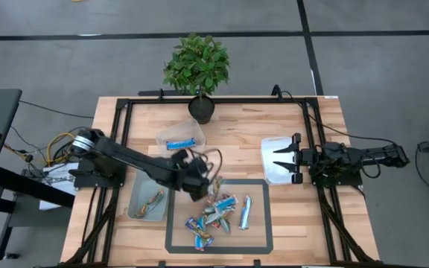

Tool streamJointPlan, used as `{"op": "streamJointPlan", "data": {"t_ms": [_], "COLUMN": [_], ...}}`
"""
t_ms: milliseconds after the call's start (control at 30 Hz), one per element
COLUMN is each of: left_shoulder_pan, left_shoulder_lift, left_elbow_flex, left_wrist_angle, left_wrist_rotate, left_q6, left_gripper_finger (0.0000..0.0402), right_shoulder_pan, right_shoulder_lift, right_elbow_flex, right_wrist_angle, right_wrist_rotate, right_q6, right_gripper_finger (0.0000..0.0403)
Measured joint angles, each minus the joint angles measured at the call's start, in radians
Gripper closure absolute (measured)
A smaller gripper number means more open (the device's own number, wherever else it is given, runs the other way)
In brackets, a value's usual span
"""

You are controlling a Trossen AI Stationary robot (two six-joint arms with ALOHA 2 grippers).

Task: Pick and place Granola Bars by type
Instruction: Put the blue granola bar into the transparent bin

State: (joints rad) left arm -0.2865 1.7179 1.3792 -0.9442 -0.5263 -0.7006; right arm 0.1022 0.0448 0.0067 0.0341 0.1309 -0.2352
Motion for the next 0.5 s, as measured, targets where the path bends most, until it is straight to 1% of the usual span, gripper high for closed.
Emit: {"op": "streamJointPlan", "data": {"t_ms": [100, 200, 333, 500], "left_shoulder_pan": [0.029, 0.071, 0.145, 0.246], "left_shoulder_lift": [-0.054, -0.093, -0.105, -0.105], "left_elbow_flex": [0.0, 0.0, 0.0, -0.046], "left_wrist_angle": [-0.131, -0.256, -0.34, -0.335], "left_wrist_rotate": [-0.115, -0.184, -0.208, -0.22], "left_q6": [0.0, 0.004, 0.085, 0.24], "left_gripper_finger": [0.0353, 0.0353, 0.0353, 0.0353], "right_shoulder_pan": [0.0, 0.0, 0.0, 0.0], "right_shoulder_lift": [0.0, 0.0, 0.0, 0.0], "right_elbow_flex": [0.0, 0.0, 0.0, 0.0], "right_wrist_angle": [0.0, 0.0, 0.0, 0.0], "right_wrist_rotate": [0.0, 0.0, 0.0, 0.0], "right_q6": [0.0, 0.0, 0.0, 0.0], "right_gripper_finger": [0.0232, 0.0232, 0.0232, 0.0232]}}
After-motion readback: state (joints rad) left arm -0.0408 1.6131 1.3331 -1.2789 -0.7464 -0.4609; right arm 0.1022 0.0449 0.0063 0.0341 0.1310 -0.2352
